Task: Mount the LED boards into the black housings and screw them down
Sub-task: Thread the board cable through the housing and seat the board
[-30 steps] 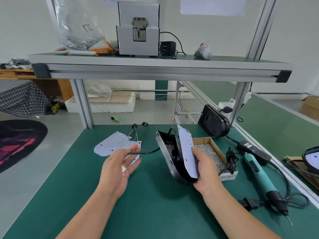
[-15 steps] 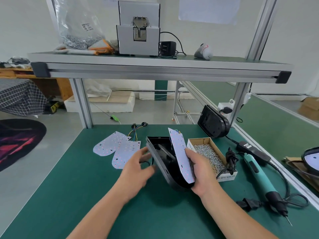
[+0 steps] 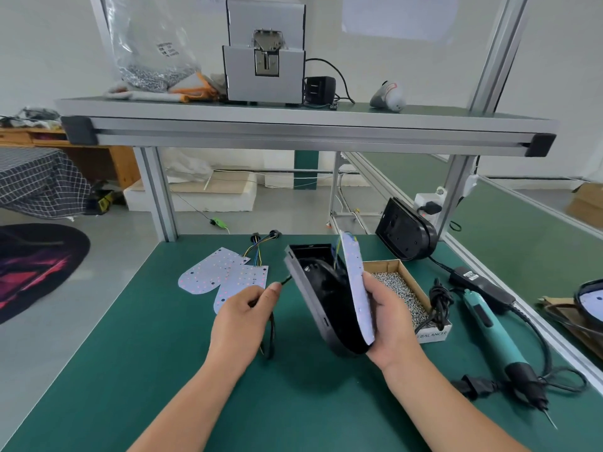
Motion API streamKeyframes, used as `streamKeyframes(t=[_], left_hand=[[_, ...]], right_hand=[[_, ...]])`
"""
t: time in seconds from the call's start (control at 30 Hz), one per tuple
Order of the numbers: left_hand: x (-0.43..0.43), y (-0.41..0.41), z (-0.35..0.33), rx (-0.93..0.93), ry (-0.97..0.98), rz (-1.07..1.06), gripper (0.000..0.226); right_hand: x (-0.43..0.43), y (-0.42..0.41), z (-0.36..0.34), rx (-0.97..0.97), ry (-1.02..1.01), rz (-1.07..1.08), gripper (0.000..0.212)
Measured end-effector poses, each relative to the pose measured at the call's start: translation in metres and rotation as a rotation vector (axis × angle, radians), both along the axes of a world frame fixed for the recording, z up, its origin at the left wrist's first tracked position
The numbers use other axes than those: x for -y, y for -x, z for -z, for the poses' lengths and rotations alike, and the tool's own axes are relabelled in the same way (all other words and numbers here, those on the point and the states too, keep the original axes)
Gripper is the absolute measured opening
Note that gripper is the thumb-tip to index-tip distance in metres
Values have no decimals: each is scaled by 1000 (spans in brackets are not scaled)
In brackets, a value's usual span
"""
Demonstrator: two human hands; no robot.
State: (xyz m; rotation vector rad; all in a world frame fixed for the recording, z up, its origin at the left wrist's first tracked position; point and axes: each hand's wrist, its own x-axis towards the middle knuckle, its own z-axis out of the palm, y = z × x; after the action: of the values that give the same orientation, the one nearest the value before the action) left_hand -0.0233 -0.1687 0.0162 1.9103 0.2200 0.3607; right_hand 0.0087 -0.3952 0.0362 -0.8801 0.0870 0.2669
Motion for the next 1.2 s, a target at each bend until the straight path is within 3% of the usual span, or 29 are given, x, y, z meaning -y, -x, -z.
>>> streamKeyframes(t=[0.13, 0.27, 0.4, 0.53, 0.6, 0.73, 0.83, 0.9, 0.97, 1.2], left_hand=[[0, 0, -6, -40, 303, -37, 48], [-1, 0, -10, -11, 693, 32, 18], [-3, -4, -5, 30, 1018, 102, 23], [-7, -10, -7, 90, 1186, 119, 25], [-8, -11, -8, 125, 1113, 47, 30], [-13, -8, -7, 92, 615, -17, 44], [-6, -3, -7, 53, 179, 118, 38], [4, -1, -4, 28, 5, 255, 33], [15, 1, -1, 4, -30, 336, 23], [9, -3, 6, 6, 75, 280, 35]], right_hand=[[6, -4, -1, -17, -33, 62, 31], [3, -4, 3, -36, 27, 99, 32], [0, -3, 7, -17, 84, 86, 28], [-1, -1, 9, -4, 128, 48, 27], [0, -2, 8, -17, 123, 61, 28], [5, -6, 6, -44, 65, 97, 33], [4, -4, 6, -27, 94, 61, 29], [0, 0, 6, 5, 121, 8, 26], [-2, 1, 7, 23, 133, -22, 31], [-2, -3, 12, 15, 219, -10, 34]])
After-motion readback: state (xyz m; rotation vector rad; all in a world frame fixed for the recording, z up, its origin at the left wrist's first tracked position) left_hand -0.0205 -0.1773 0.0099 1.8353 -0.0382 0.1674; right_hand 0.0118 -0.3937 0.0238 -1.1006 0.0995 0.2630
